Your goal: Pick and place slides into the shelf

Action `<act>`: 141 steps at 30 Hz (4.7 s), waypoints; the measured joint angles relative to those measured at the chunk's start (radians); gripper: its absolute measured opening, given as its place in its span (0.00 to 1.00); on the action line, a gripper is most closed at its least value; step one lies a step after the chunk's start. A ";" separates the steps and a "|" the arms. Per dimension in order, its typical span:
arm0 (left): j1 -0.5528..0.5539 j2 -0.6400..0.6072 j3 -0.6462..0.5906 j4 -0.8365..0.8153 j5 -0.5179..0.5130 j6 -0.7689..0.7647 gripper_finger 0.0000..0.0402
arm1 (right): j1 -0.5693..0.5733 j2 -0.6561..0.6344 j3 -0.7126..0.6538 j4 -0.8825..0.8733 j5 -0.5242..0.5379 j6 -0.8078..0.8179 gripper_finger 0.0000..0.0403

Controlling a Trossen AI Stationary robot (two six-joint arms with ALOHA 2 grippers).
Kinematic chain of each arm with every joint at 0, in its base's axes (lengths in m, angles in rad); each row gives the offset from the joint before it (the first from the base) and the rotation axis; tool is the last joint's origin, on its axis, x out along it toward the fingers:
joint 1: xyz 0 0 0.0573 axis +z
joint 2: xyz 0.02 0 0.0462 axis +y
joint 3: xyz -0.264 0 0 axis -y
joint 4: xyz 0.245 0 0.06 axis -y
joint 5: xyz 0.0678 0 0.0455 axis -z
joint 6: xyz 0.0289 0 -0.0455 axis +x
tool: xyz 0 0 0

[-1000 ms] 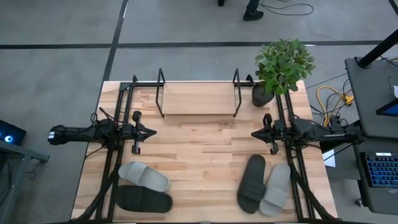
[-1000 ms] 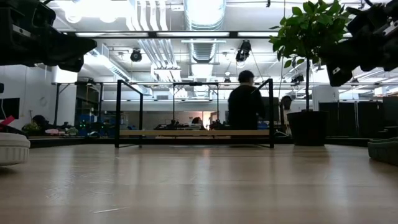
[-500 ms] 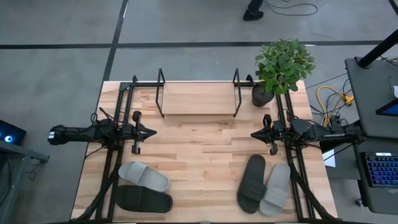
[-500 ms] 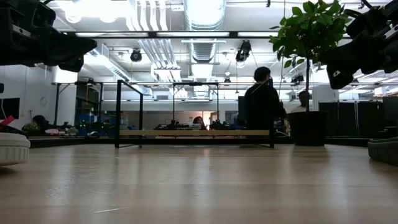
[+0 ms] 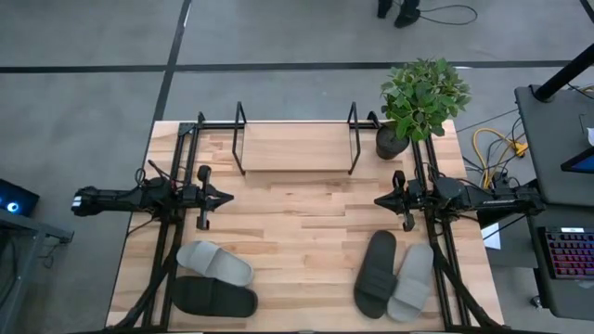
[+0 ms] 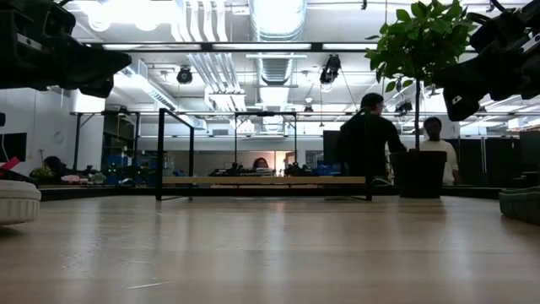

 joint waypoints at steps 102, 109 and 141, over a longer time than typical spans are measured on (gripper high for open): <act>0.000 0.522 0.035 0.928 0.175 -0.049 0.57 | 0.293 0.701 0.527 0.148 0.060 -0.208 0.41; 0.000 0.522 0.036 0.927 0.175 -0.048 0.57 | 0.294 0.857 0.669 0.088 0.090 -0.191 0.38; 0.000 0.524 0.036 0.924 0.175 -0.048 0.57 | 0.602 1.407 1.439 -1.149 0.176 0.492 0.33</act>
